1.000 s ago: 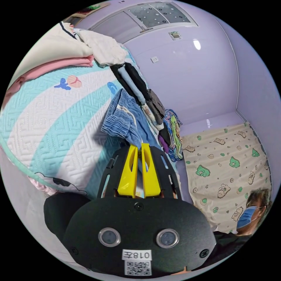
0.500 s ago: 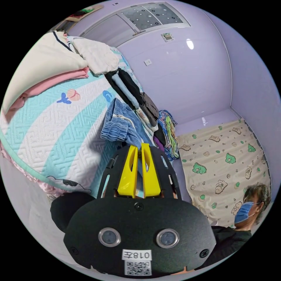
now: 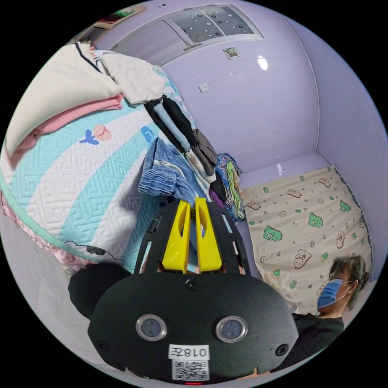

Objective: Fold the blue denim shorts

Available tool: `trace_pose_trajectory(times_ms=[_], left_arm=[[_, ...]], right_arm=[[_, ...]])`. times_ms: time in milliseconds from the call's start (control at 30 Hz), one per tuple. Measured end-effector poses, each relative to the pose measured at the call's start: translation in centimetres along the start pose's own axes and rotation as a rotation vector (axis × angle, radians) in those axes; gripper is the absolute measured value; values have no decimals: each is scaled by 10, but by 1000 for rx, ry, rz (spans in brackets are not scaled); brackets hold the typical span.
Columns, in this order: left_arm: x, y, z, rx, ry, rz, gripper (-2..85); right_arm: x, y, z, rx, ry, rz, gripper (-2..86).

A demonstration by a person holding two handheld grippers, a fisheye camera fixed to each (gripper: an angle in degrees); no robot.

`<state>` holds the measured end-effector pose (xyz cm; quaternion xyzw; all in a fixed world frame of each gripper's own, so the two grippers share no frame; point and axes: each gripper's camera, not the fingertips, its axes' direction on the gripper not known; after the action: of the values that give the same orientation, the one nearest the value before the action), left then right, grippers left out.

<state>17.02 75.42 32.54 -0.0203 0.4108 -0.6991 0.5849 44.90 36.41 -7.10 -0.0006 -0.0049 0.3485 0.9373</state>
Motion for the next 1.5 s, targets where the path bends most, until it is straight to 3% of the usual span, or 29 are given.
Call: trace_pose_trajectory(times_ms=[367,500,700,933,1033,1133,1300,1500], left_arm=[[6,-41,-16,17,18,34,-9],[-13,-31,-20,-35,18,42,-9],[-83,-9,1,-162,-40,-119,-8],[-80,-24,23,-236,-88,-105,9],[-80,-27,22,-257,-90,-130,56],[-76,-22,-7,-164,-79,-129,84],[-22,-46,-27,-64,-297,49,86],[73,-149,114,-161,-324,441,84]], right_arm=[[-163,-147,-50,78,51,-235,8],[-147,-135,-56,31,76,-184,10],[-86,-107,-14,-163,219,49,15],[-130,-126,-14,-158,239,29,39],[-145,-134,-8,-242,364,63,58],[-171,-130,-11,-265,571,19,73],[-277,-142,-5,-126,583,-292,85],[-392,-226,84,-149,500,-552,90]])
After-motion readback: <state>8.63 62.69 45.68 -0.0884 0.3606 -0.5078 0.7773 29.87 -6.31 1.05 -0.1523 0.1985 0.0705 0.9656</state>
